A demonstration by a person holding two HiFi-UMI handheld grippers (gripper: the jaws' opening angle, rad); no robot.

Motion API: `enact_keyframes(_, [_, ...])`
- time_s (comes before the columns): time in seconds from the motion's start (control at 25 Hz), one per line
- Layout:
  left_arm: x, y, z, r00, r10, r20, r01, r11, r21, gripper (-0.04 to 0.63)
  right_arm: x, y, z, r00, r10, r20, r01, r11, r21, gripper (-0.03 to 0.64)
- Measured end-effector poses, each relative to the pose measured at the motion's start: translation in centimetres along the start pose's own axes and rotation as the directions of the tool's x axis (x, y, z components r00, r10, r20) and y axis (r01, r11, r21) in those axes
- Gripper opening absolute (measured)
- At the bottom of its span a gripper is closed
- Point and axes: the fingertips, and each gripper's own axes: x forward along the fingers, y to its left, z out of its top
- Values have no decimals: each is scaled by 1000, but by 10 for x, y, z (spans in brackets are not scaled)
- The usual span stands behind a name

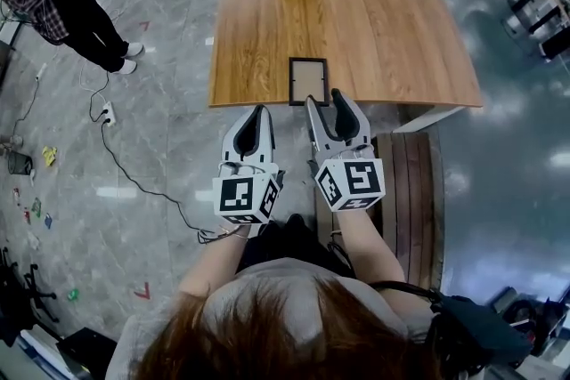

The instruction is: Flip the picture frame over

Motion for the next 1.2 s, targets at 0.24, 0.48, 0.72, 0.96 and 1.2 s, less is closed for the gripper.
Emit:
enact_keyframes(0.24, [-1, -19, 19, 998, -38, 47, 38, 999, 13, 8, -19, 12, 32, 998, -12, 63, 18, 995, -102, 147])
enact_keyframes(0.48, [-6, -24, 35, 996, -48, 73, 45, 998, 45, 8, -20, 15, 28, 998, -51, 26, 54, 986, -159, 15])
enact_keyframes(0.72, [-7, -31, 37, 995, -57, 83, 53, 997, 53, 8, -20, 17, 27, 999, -48, 25, 51, 988, -146, 15])
enact_keyframes(0.96, [-9, -29, 43, 994, -50, 93, 46, 998, 50, 8, -22, 26, 30, 999, -29, 25, 32, 991, -132, 15])
enact_keyframes(1.2, [-14, -26, 43, 995, -43, 94, 39, 998, 46, 8, -23, 34, 29, 1000, -17, 12, 18, 991, -135, 15])
